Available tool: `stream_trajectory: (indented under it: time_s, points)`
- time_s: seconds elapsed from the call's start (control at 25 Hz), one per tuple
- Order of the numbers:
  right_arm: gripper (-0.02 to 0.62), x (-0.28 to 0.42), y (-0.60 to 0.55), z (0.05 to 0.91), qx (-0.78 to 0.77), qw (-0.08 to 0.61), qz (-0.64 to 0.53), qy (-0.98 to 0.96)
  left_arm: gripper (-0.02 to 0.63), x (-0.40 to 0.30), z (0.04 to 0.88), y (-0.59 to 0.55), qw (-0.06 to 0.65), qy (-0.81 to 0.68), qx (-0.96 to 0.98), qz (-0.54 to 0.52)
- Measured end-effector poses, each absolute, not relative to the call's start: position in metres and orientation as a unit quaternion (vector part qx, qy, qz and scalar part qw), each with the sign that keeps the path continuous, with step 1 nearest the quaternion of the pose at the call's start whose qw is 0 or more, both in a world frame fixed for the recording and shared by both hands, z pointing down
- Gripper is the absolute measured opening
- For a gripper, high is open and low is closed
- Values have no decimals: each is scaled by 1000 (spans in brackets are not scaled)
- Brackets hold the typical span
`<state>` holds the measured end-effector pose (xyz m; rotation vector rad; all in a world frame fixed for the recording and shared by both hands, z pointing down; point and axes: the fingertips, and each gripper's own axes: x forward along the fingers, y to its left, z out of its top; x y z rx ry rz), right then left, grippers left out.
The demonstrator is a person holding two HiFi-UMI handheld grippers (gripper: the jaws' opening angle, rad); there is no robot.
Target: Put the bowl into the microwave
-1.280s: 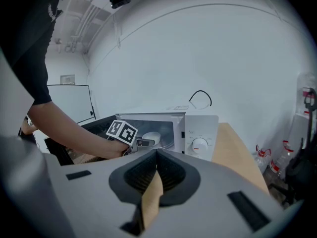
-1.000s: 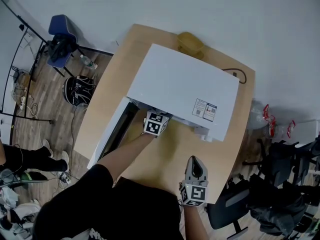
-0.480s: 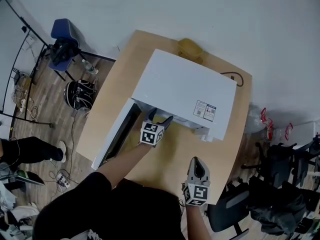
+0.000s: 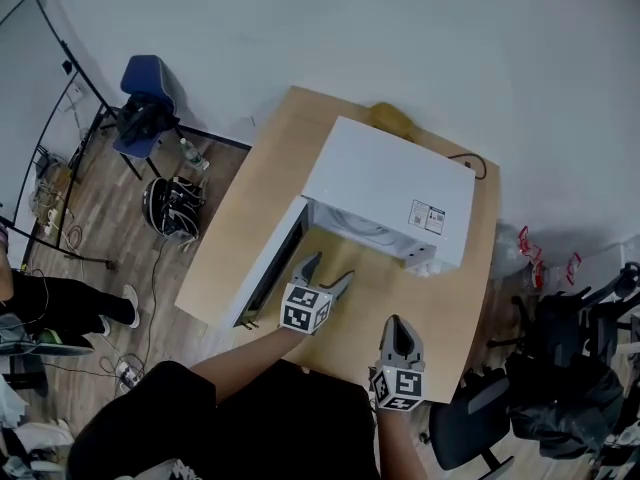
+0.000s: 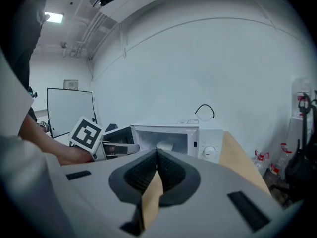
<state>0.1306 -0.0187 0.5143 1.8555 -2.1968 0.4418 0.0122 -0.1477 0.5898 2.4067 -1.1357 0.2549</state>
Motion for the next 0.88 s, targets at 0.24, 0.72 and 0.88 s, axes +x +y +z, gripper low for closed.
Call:
stream_trajectory:
  time_s: [0.24,0.72,0.88]
  points:
    - [60,95,9,485,648,93,133,-744,373,-12,509,-82,223,-372,901,11]
    - [60,46,38,445,645,77,87,-755,182,-50,444,21,208,-321,922,-55]
    - [60,34,37,437,633,72,80,-766,45,-62,431,25,152,-347,925,-38]
